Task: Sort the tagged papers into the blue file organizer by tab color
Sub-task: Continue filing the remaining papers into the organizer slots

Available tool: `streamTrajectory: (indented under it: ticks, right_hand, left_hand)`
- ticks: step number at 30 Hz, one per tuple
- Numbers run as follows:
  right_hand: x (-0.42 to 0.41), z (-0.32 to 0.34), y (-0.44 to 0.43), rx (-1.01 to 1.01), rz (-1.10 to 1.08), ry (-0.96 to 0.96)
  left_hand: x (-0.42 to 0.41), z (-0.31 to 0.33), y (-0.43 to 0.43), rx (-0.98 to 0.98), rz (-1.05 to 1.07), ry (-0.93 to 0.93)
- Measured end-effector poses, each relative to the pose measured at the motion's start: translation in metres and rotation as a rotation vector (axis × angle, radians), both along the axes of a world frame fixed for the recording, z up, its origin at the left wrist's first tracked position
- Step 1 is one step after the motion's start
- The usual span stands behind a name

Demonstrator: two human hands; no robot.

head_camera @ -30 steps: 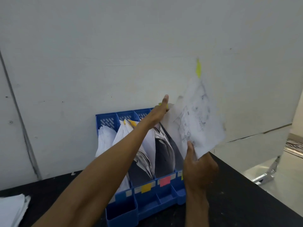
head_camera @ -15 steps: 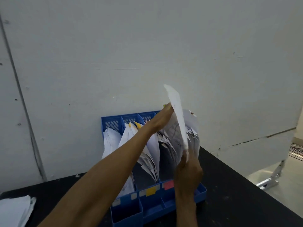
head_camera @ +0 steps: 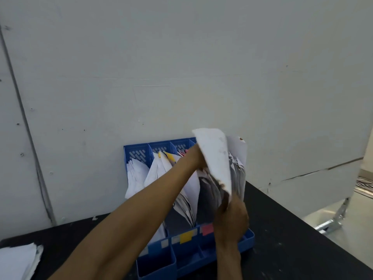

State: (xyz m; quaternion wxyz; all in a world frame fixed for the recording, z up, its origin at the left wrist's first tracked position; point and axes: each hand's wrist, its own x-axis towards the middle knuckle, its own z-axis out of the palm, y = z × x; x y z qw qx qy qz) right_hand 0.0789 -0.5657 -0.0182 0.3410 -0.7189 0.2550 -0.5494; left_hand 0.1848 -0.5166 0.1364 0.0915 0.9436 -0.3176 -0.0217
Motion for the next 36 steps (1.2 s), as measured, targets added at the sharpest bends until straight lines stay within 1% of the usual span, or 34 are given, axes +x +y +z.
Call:
streamTrajectory:
  ticks: [1,2,3,4,7,8,9,10,11,12,13,14,15,17,18,19,20,22,24,25,27,29,33,36]
  right_hand:
    - [0.001,0.001,-0.001,0.063,0.023,0.008]
    - [0.001,0.002,-0.002,0.124,0.050,-0.012]
    - [0.000,0.000,-0.004,0.154,0.065,-0.023]
    - [0.000,0.000,-0.005,0.176,0.083,-0.033]
    - [-0.003,0.001,-0.006,0.176,0.106,-0.094]
    - [-0.004,0.003,-0.006,0.166,0.101,-0.105]
    - [-0.003,0.001,-0.007,0.154,0.123,-0.089]
    - [-0.002,-0.001,-0.008,0.123,0.137,-0.041]
    - [-0.001,-0.001,-0.009,0.075,0.143,0.037]
    - [-0.001,-0.002,-0.009,0.026,0.136,0.132]
    - [-0.002,-0.001,-0.010,-0.007,0.128,0.231]
    - [0.000,-0.001,-0.011,-0.032,0.128,0.301]
    - [0.000,0.000,-0.010,-0.034,0.127,0.358]
    - [0.000,0.001,-0.007,-0.025,0.126,0.441]
    - [-0.001,0.002,-0.004,-0.020,0.118,0.478]
    - [-0.001,0.002,-0.002,-0.025,0.105,0.523]
    - [0.000,0.001,-0.002,-0.038,0.090,0.566]
    - [0.000,-0.001,-0.004,-0.059,0.089,0.642]
    - [-0.001,0.001,-0.007,-0.056,0.129,0.654]
    - [-0.002,0.003,-0.009,-0.040,0.158,0.617]
    - [-0.005,0.004,-0.014,0.005,0.218,0.491]
    - [-0.006,0.005,-0.020,0.029,0.254,0.393]
    - [-0.011,0.003,-0.027,0.070,0.368,0.298]
    - [-0.012,0.001,-0.029,0.112,0.439,0.252]
  left_hand:
    - [-0.003,0.003,-0.003,-0.029,-0.030,-0.052]
    - [0.002,0.004,-0.005,-0.103,-0.066,-0.112]
    - [-0.002,0.004,-0.004,-0.140,-0.091,-0.127]
    - [-0.005,0.001,-0.004,-0.199,-0.107,-0.094]
    - [0.000,-0.007,-0.010,-0.283,-0.117,0.006]
    - [-0.001,-0.005,-0.011,-0.366,-0.105,0.067]
    - [-0.001,-0.003,-0.011,-0.451,-0.092,0.089]
    - [0.002,-0.003,-0.014,-0.572,-0.078,0.161]
    - [0.001,0.000,-0.014,-0.669,-0.083,0.215]
    - [0.000,0.003,-0.013,-0.750,-0.081,0.310]
    - [-0.001,0.007,-0.010,-0.762,-0.078,0.343]
    - [-0.002,0.009,-0.008,-0.801,-0.035,0.340]
    - [0.000,0.010,-0.005,-0.800,0.003,0.305]
    - [0.003,0.009,-0.006,-0.846,-0.005,0.256]
    - [0.006,0.005,-0.005,-0.908,-0.004,0.178]
    - [0.007,0.005,-0.003,-0.971,0.004,0.143]
    - [0.007,0.007,-0.002,-1.062,0.027,0.158]
    - [0.014,0.008,-0.002,-1.134,0.037,0.129]
    - [0.016,0.009,0.003,-1.116,0.026,0.099]
    - [0.019,0.009,0.007,-1.038,0.032,0.047]
    - [0.028,0.005,0.013,-0.819,0.055,-0.088]
    - [0.031,0.001,0.017,-0.676,0.074,-0.125]
    - [0.031,-0.004,0.019,-0.639,0.069,-0.086]
    - [0.027,-0.008,0.014,-0.584,0.094,-0.095]
